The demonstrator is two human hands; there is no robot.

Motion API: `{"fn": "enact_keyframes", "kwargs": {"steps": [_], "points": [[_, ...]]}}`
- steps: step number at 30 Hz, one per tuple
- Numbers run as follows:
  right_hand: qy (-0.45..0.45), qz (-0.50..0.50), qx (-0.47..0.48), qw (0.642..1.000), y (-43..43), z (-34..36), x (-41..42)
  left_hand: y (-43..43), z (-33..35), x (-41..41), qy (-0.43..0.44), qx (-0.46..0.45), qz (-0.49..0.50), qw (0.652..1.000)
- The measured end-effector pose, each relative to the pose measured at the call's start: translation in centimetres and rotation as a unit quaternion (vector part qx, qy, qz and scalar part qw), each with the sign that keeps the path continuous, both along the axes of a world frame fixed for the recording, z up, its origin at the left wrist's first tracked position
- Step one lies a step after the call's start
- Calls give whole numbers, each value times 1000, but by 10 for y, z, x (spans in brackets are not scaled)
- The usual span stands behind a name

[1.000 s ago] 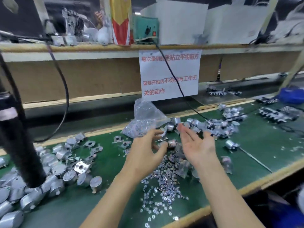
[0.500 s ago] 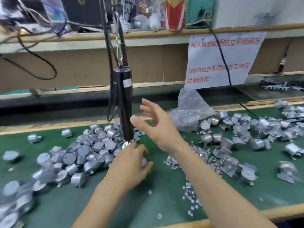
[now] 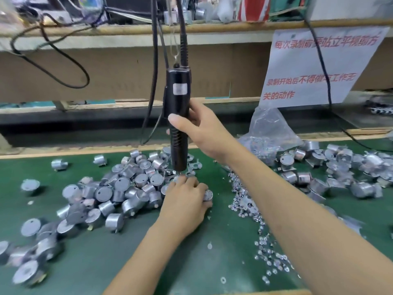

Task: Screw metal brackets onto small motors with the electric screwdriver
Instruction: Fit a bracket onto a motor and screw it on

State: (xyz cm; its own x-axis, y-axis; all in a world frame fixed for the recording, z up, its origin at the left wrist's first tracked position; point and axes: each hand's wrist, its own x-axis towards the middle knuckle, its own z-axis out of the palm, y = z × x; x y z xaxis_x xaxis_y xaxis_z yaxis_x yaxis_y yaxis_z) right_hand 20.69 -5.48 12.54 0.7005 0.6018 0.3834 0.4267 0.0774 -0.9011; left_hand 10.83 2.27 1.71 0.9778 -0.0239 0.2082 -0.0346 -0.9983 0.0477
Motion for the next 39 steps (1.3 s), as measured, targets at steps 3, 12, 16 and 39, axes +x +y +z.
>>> {"fn": "enact_keyframes", "kwargs": {"steps": [3, 12, 16, 39], "points": [[0, -26, 12, 1000, -3, -9, 8, -1, -7, 8, -19, -11, -6, 1000], [11, -127, 125, 984, -25, -32, 38, 6, -1, 32, -13, -45, -13, 999], [10, -127, 151, 980, -34, -50, 39, 19, -4, 36, -53, -54, -48, 996], [33, -123, 130, 983, -32, -63, 40, 20, -17, 35, -55, -81, 178, 979]]}}
